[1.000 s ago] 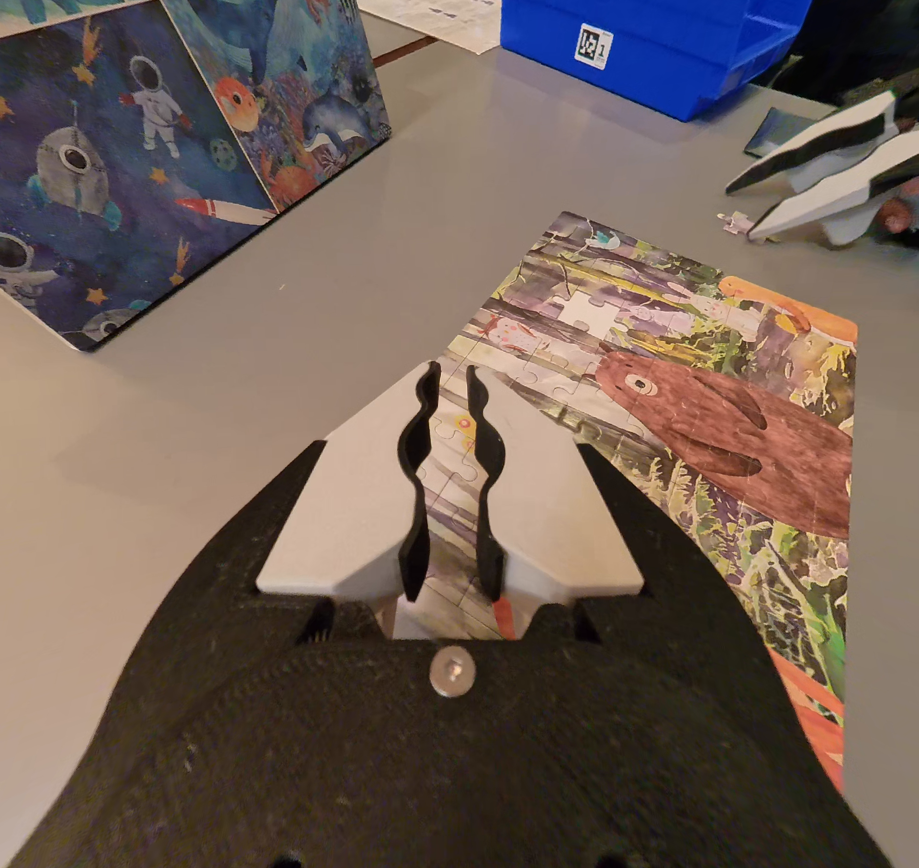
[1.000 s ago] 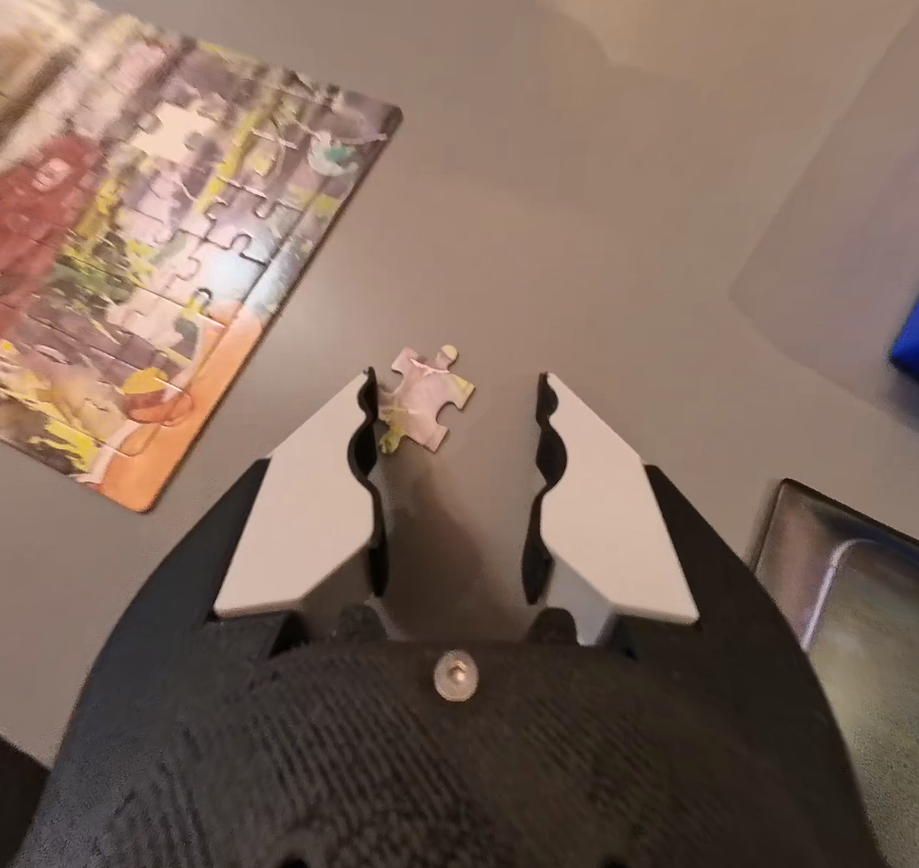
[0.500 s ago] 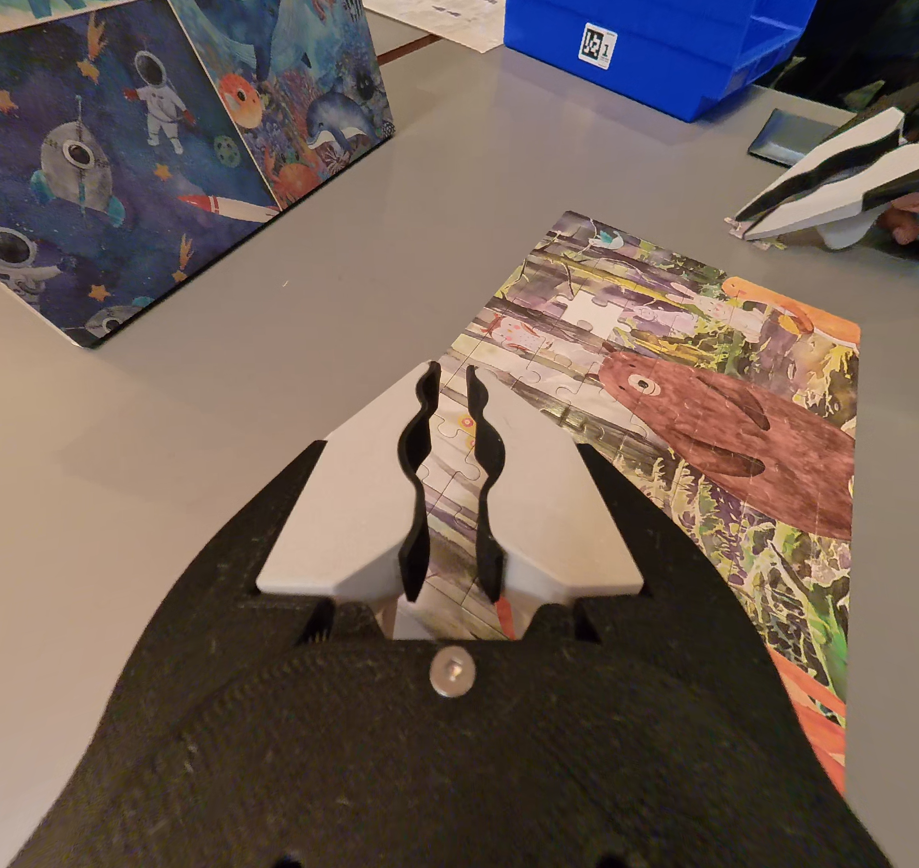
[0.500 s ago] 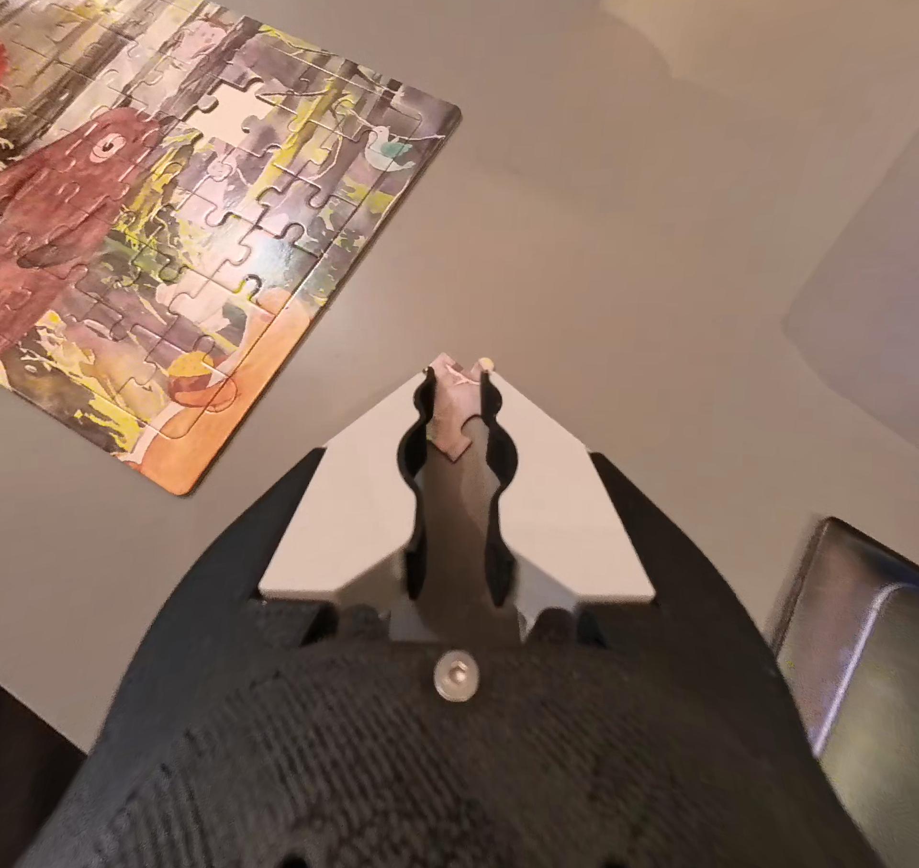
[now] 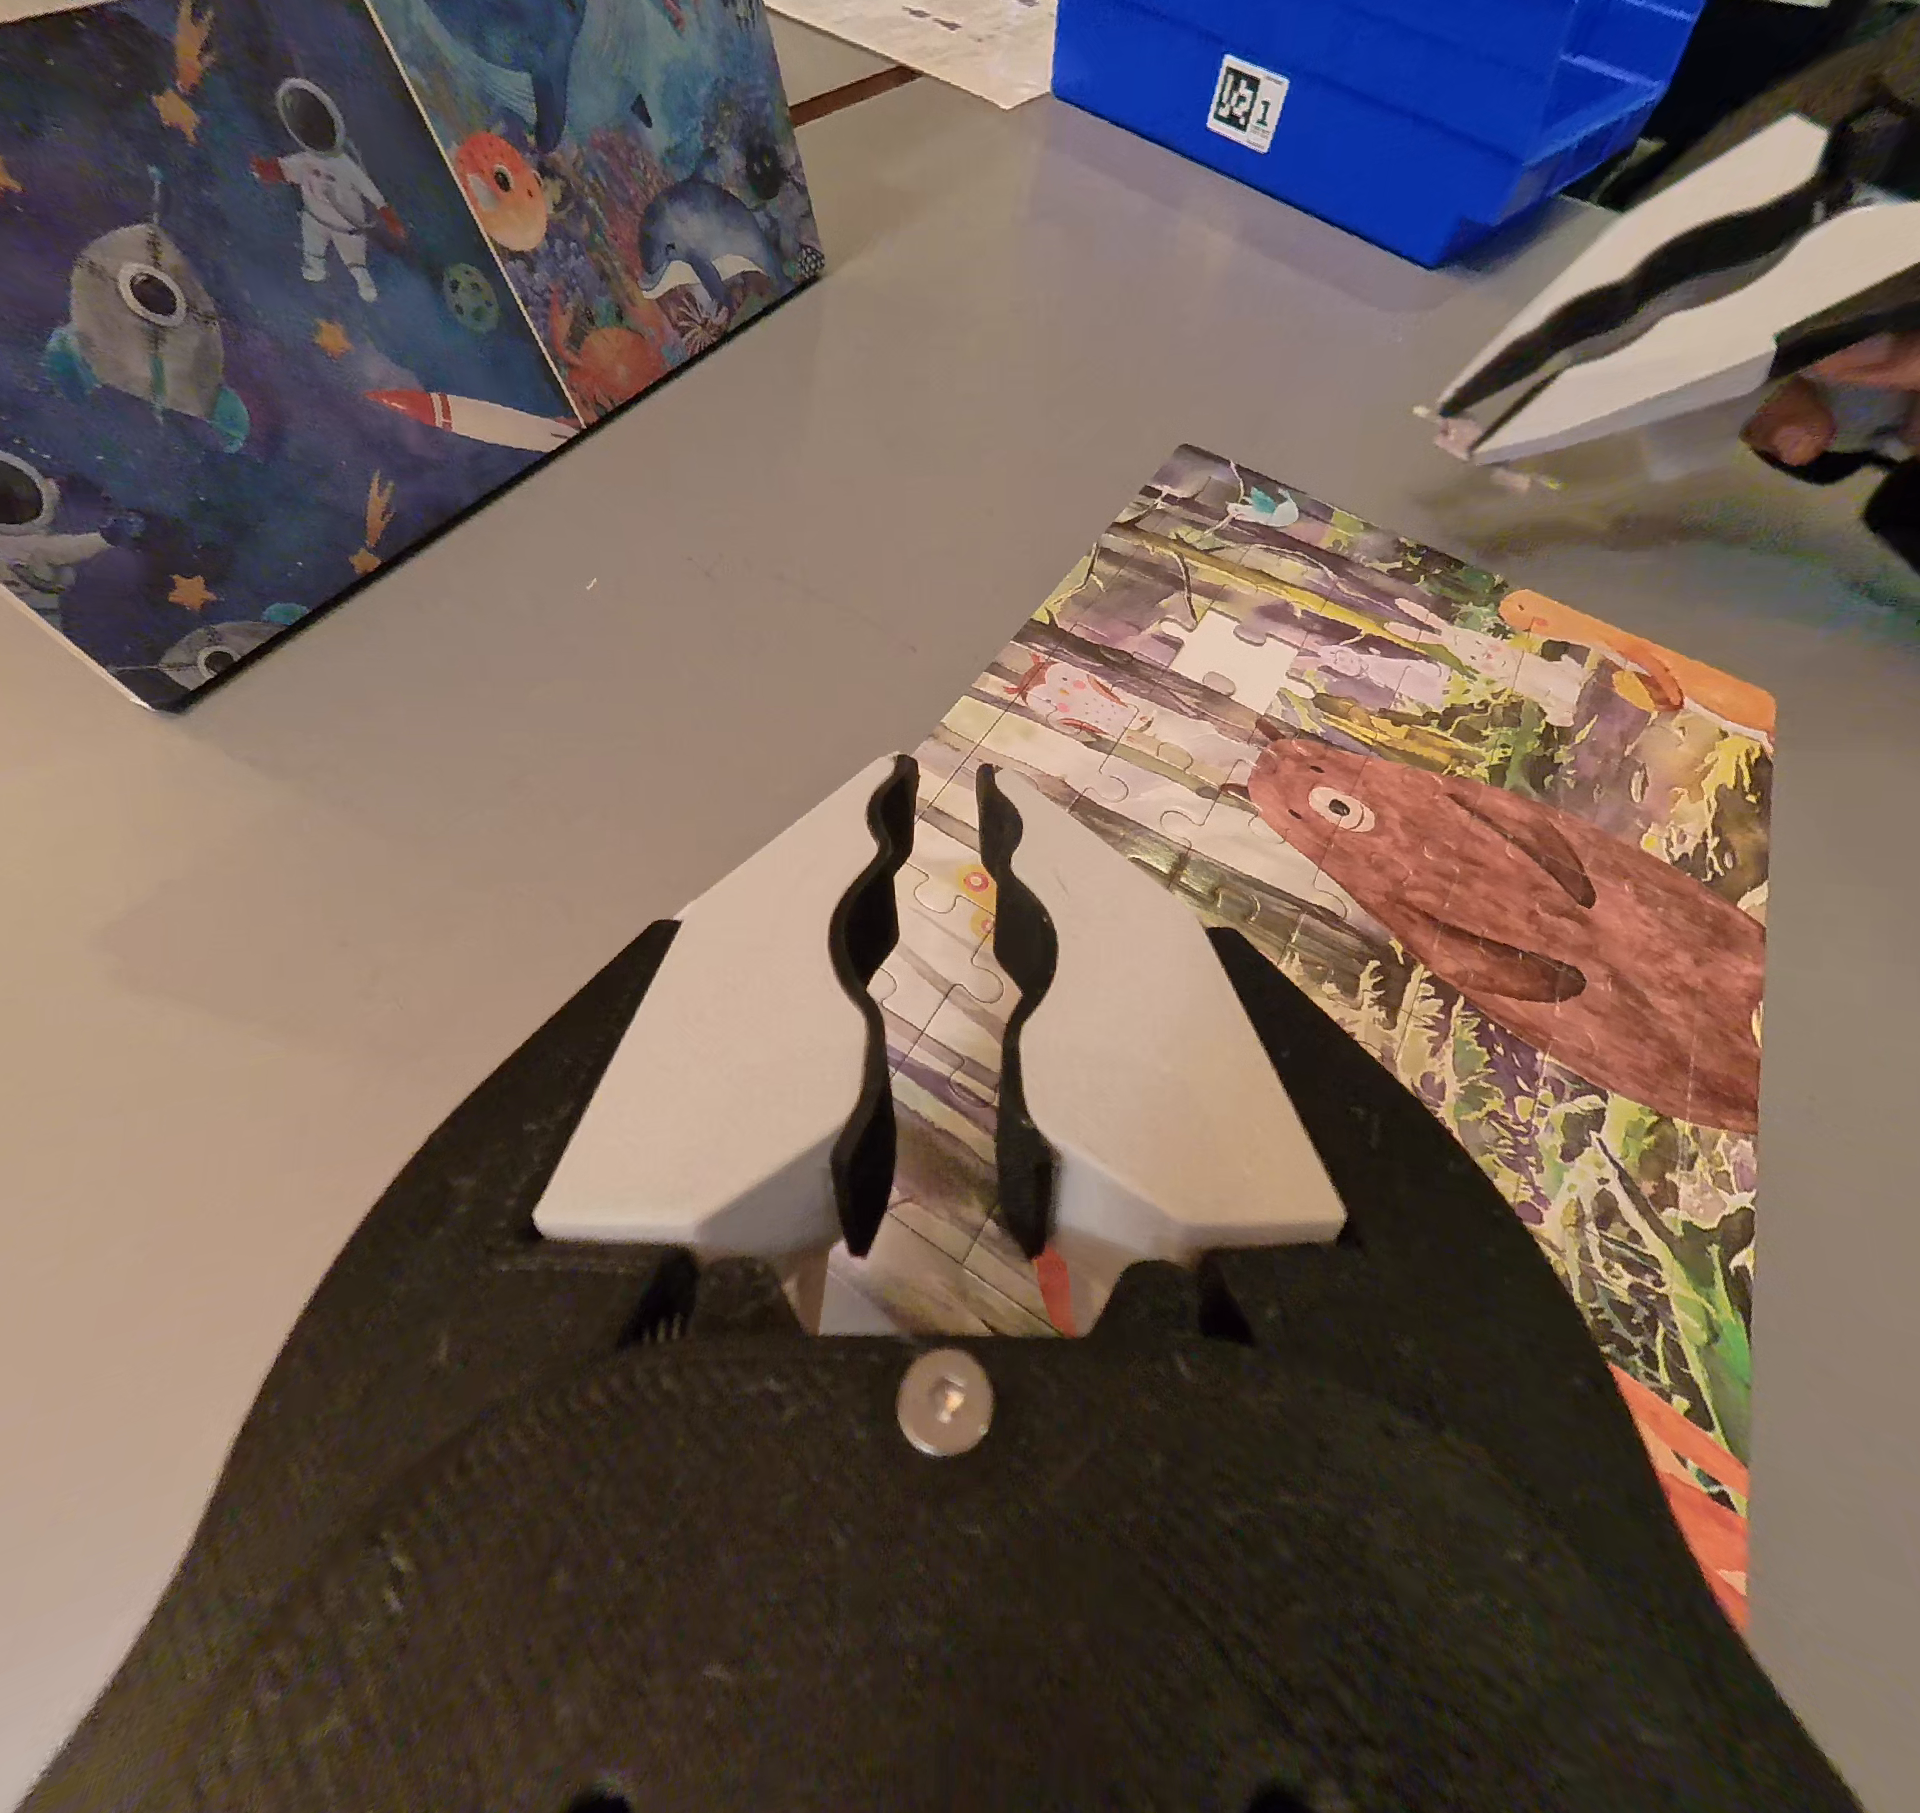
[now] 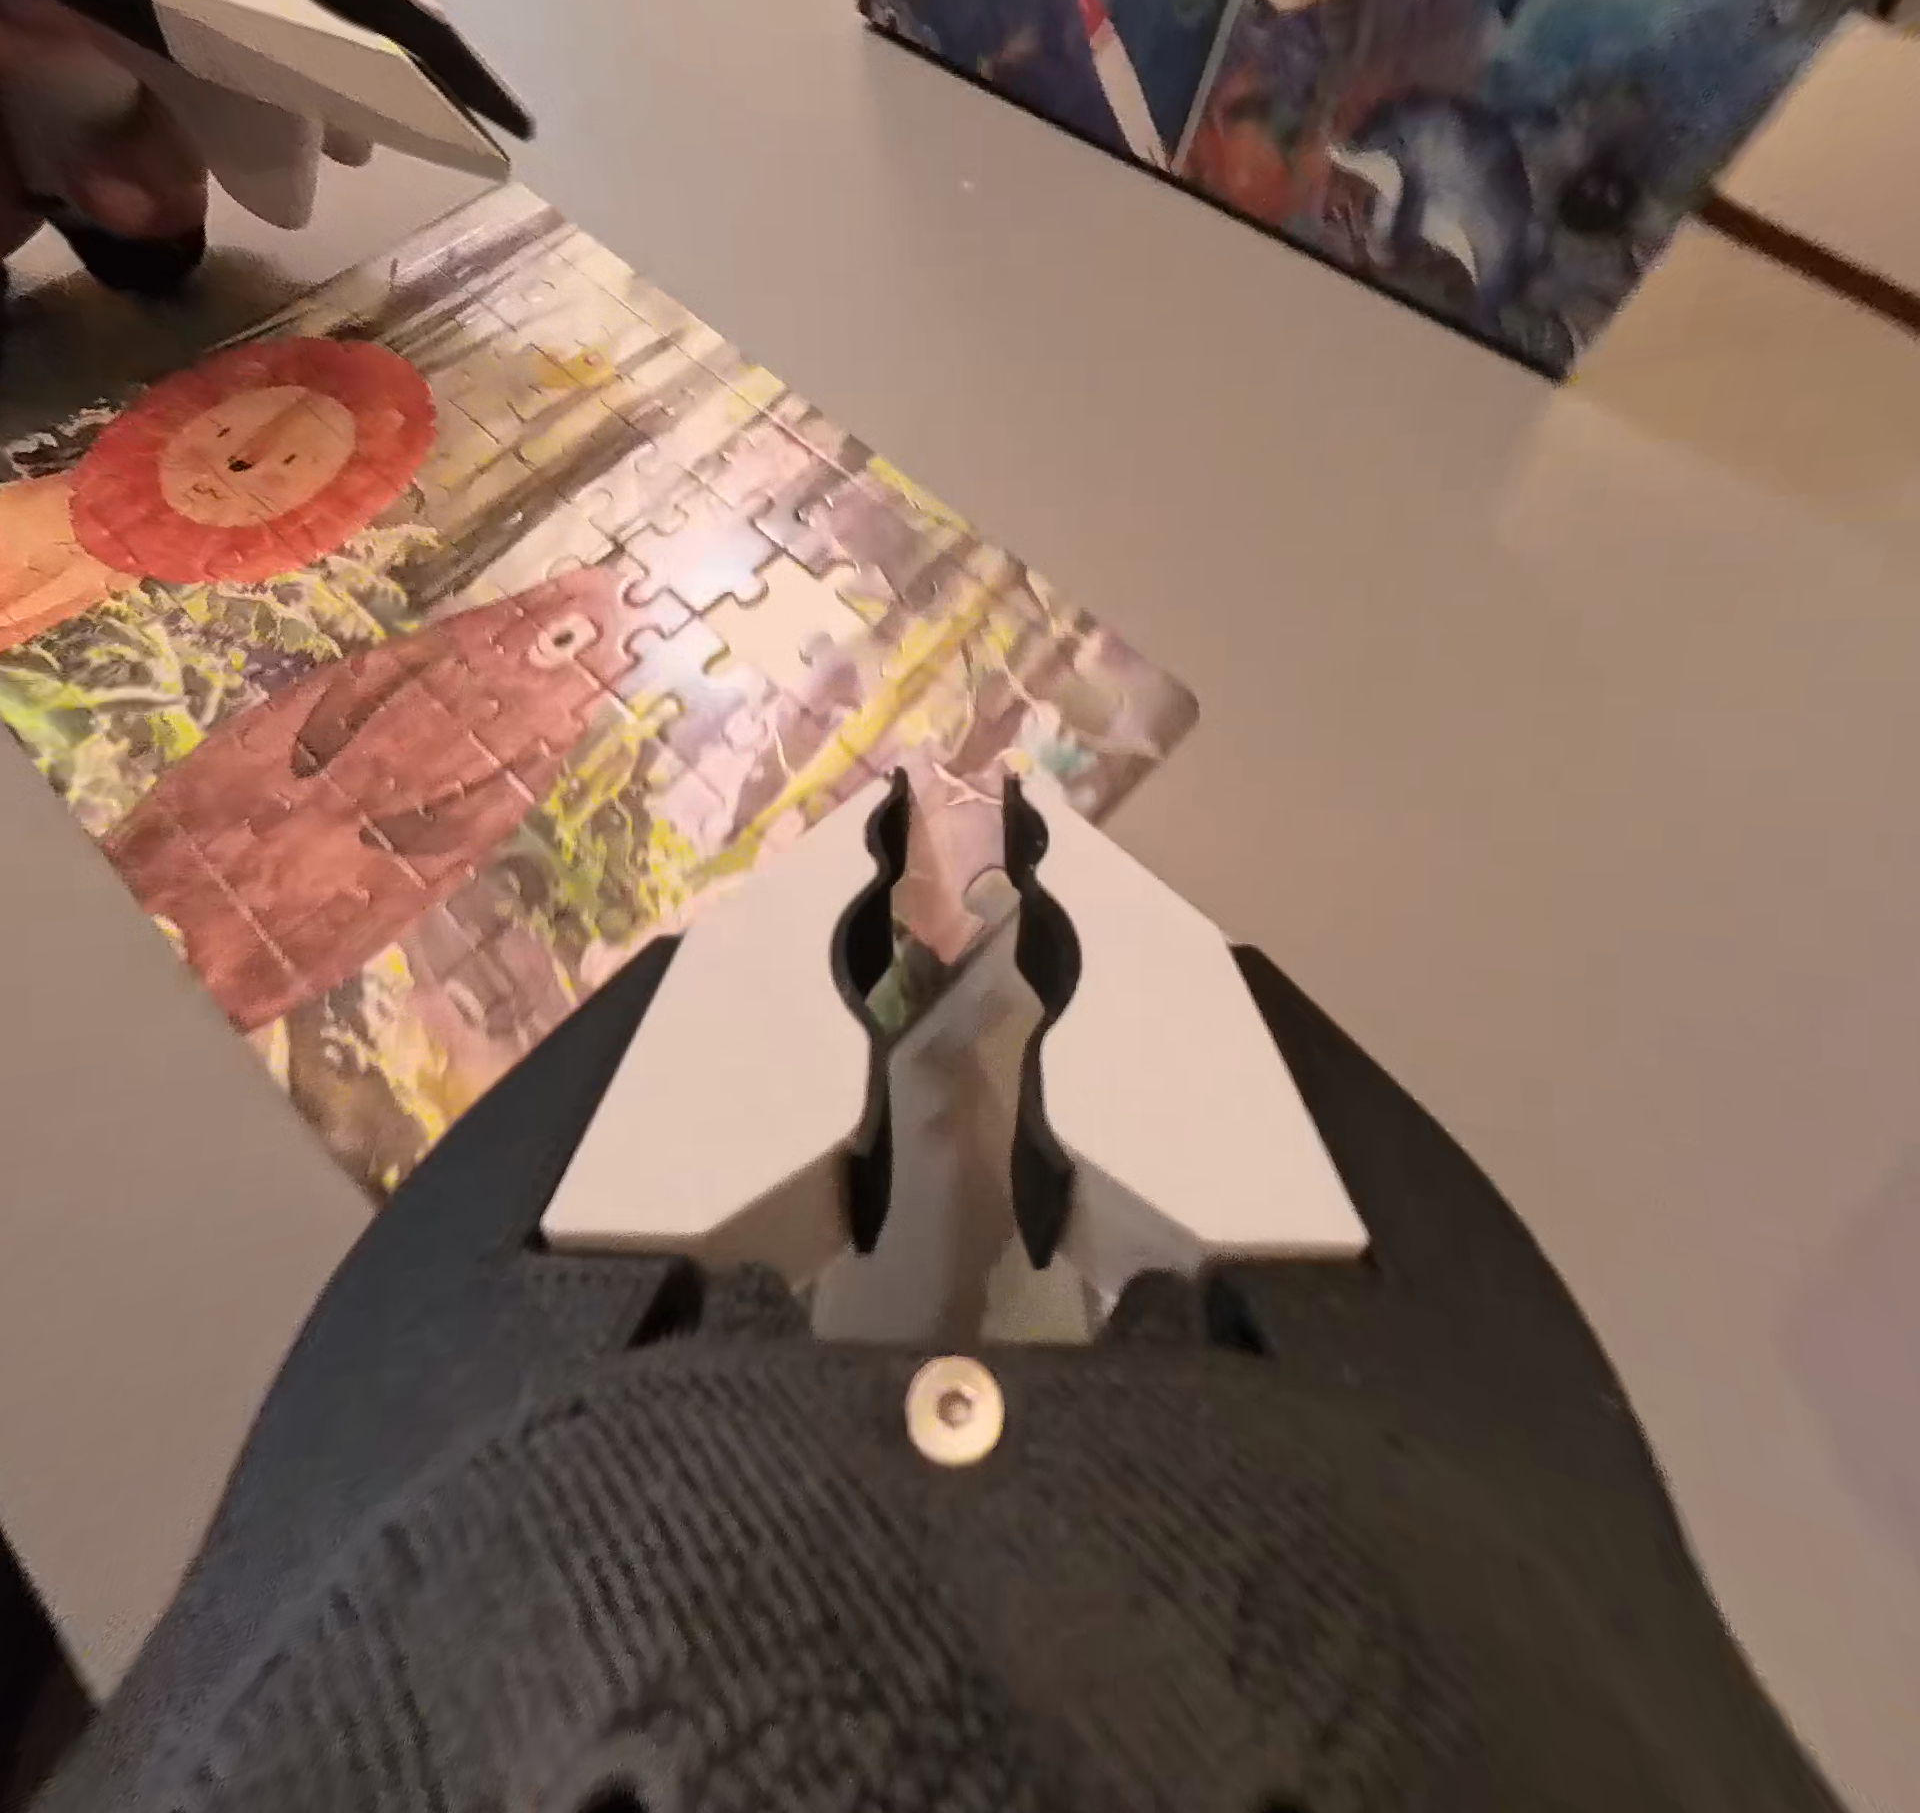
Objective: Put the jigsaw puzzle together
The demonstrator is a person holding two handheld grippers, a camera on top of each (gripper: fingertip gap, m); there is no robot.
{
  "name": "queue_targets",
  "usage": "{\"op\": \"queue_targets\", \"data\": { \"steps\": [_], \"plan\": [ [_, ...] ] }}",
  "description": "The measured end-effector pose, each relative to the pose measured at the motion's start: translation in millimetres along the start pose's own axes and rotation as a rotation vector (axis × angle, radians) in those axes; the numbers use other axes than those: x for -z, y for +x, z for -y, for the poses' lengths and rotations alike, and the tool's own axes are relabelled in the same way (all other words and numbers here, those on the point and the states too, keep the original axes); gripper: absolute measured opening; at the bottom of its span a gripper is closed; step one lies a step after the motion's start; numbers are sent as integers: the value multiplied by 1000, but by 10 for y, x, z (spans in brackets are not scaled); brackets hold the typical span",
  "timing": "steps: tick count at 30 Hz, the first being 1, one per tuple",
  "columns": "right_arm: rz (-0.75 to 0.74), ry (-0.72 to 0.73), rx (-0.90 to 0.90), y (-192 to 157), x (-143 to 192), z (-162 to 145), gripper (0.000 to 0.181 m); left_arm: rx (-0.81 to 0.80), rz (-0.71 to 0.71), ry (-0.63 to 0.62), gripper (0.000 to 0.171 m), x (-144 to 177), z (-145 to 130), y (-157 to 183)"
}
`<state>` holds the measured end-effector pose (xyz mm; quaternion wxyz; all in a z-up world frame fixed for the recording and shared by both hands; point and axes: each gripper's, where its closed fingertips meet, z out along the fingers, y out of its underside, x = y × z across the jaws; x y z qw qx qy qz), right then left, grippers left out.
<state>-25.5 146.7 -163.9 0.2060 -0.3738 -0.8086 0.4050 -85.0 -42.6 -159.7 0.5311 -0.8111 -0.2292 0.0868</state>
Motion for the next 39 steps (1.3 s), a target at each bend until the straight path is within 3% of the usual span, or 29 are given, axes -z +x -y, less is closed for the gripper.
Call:
{"op": "queue_targets", "data": {
  "steps": [5, 9, 12, 25, 31, 39],
  "plan": [
    [86, -20, 86, -195, -407, 333, 16, 6, -2, -1, 10, -2, -2, -5],
    [123, -45, 46, -326, -676, 321, 16, 8, -7, -3, 10, -3, -4, -1],
    [143, -76, 22, -364, -776, 234, 4, -2, -10, -7, 10, -8, -9, 13],
    [131, 43, -101, -10, -562, 203, 20, -72, -8, -68, 12, -72, -84, 88],
    [171, 90, -114, -4, -500, 267, 26, -102, -11, -112, 13, -113, -142, 123],
    [118, -55, 3, -70, -644, 71, 31, -41, -45, -105, 17, -105, -131, 103]
  ]
}}
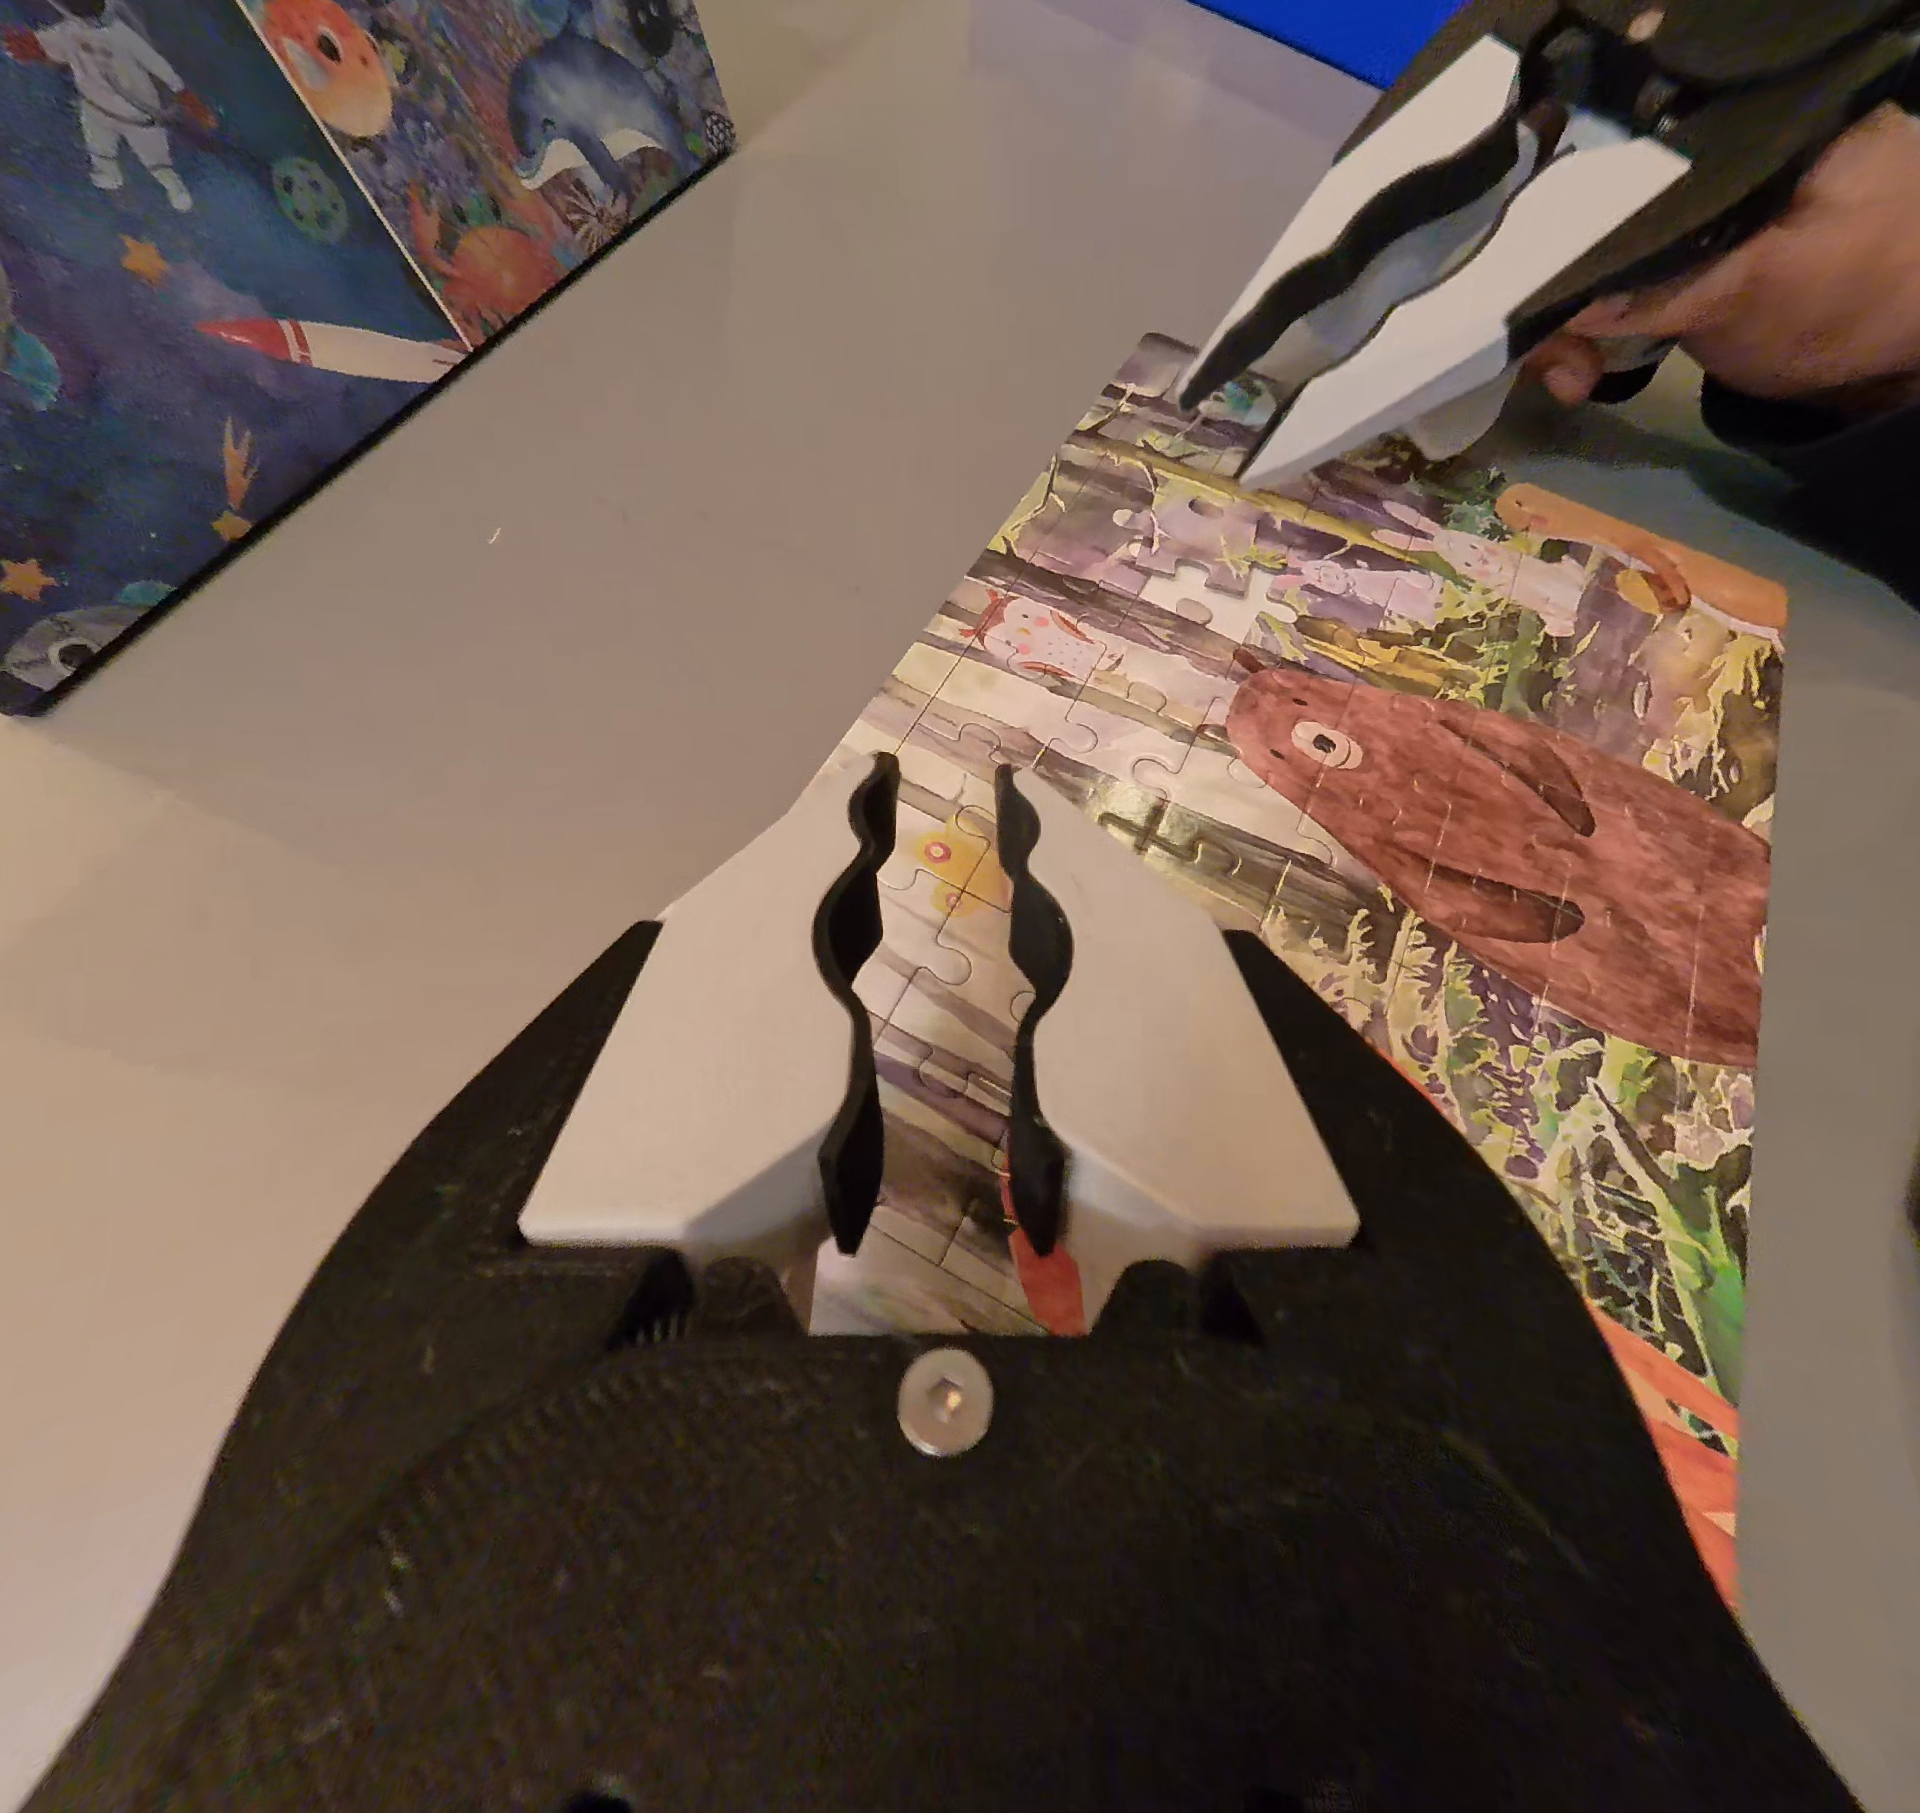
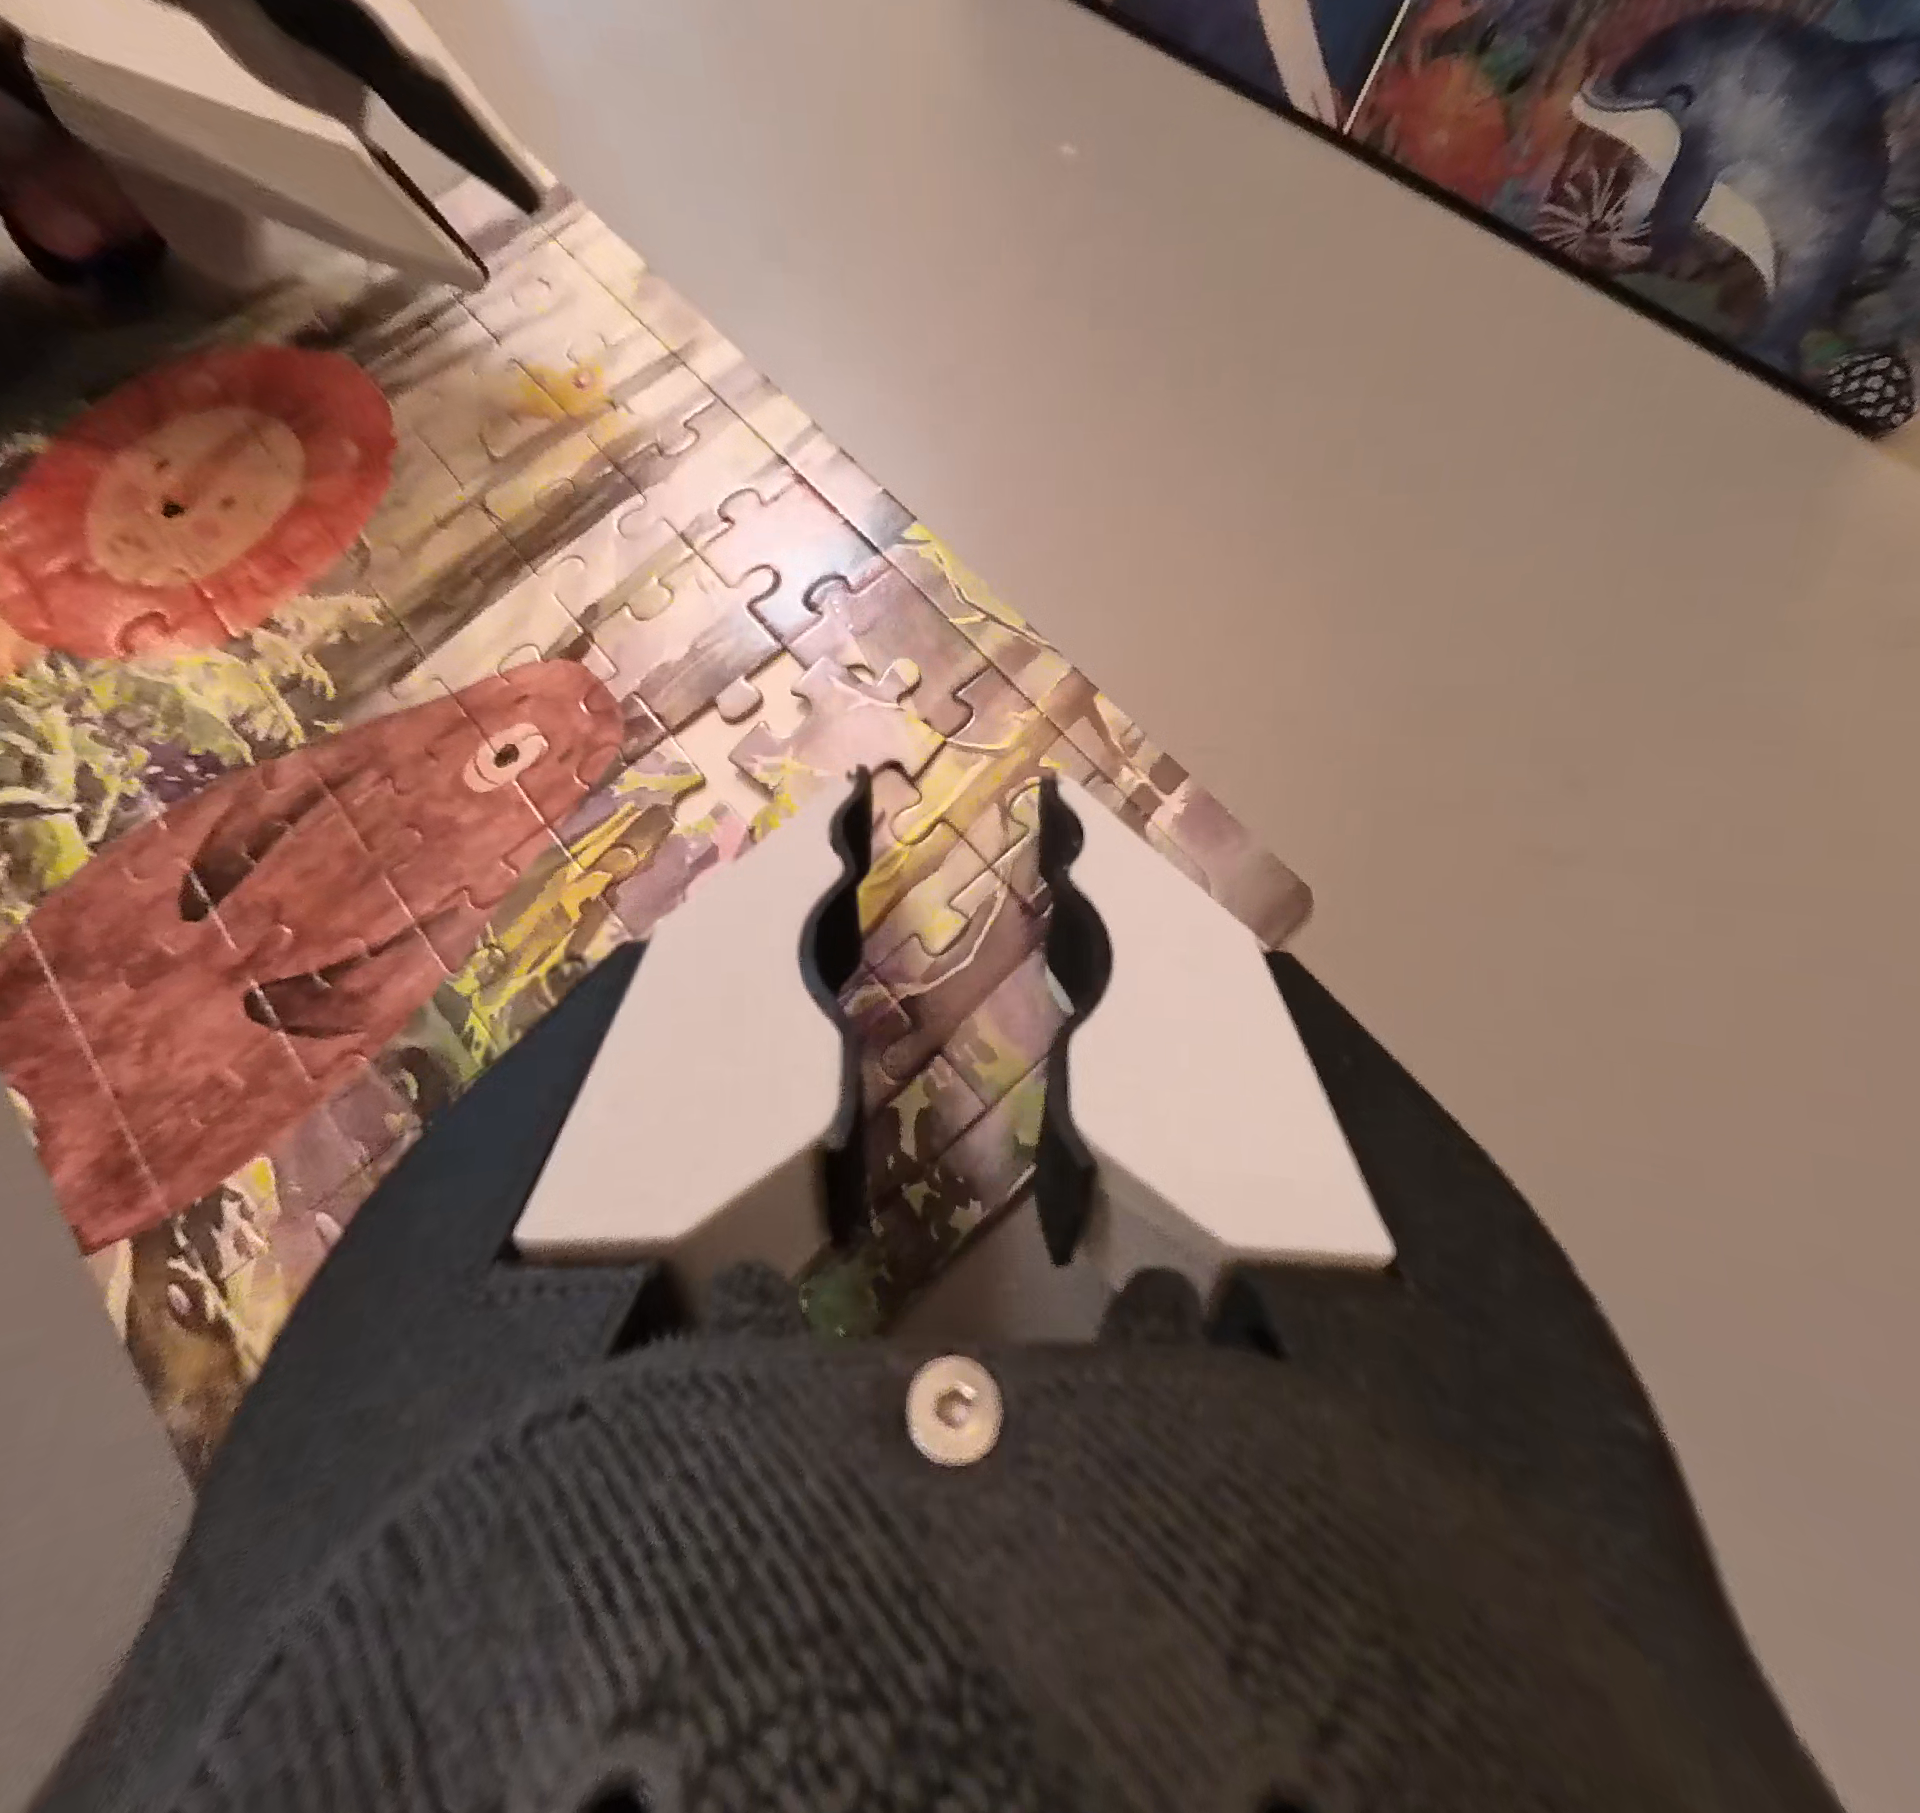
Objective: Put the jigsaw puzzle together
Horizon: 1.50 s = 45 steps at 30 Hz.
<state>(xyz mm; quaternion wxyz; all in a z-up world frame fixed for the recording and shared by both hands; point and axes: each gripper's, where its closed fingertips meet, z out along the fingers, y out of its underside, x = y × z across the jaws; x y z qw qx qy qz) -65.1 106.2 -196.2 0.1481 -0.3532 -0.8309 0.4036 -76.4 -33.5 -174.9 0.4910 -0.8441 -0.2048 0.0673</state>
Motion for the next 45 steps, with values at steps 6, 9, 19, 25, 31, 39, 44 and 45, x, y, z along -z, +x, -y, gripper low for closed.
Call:
{"op": "queue_targets", "data": {
  "steps": [6, 9, 19, 25, 31, 39, 44, 45],
  "plan": [
    [20, -6, -16, -13, -10, -17, 29, 20, -11, 4, 18, 4, 3, -7],
    [16, -19, -18, -4, -21, -40, 27, 14, -9, -5, 19, -5, -7, -4],
    [51, -33, 8, -96, -54, -54, 21, -5, -1, -19, 19, -20, -23, 9],
    [59, -31, 24, -126, -60, -44, 22, -10, 1, -21, 19, -23, -25, 10],
    [109, 53, 33, -227, -30, 103, 31, -16, 3, -25, 19, -27, -29, 12],
    [136, 7, 55, -311, -125, 51, 40, -28, 8, -30, 19, -33, -35, 18],
    [100, -23, 117, -317, -176, 12, 38, -36, 12, -36, 19, -38, -42, 20],
    [100, -23, 122, -321, -177, 13, 37, -37, 12, -37, 19, -39, -42, 20]
  ]
}}
